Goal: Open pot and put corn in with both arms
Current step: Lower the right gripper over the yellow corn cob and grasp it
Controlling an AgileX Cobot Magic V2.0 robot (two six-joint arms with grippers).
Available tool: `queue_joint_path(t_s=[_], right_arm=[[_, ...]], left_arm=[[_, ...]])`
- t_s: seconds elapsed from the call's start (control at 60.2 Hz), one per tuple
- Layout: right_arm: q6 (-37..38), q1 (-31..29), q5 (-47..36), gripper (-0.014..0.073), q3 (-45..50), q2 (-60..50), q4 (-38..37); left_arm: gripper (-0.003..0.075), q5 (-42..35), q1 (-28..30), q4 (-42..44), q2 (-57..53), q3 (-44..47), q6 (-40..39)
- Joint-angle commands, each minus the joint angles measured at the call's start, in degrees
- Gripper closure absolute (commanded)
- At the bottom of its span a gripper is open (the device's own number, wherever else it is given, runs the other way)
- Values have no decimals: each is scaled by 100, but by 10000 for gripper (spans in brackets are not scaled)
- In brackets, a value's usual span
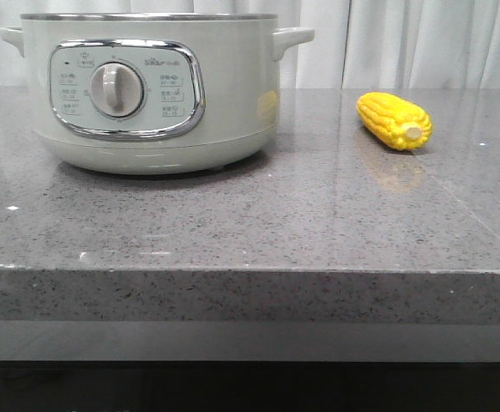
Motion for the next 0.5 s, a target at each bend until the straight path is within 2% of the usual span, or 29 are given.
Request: queue_joint_path(t_s=[0.0,0.133,0.315,0.481], right_arm=[[-405,134,-299,1,-396,340,353],[-475,591,-306,1,-804,993,205],[-336,1144,-124,1,-1551,2032,-151],[352,1215,326,1,-2594,3111,-691]], left_arm=[[489,-834,-9,62,-636,427,-67],[489,-870,-9,76,-1356,1285,-224],[489,-870,-9,377,-2073,2020,-744],[489,-765,-9,629,-2505,2392,-986]])
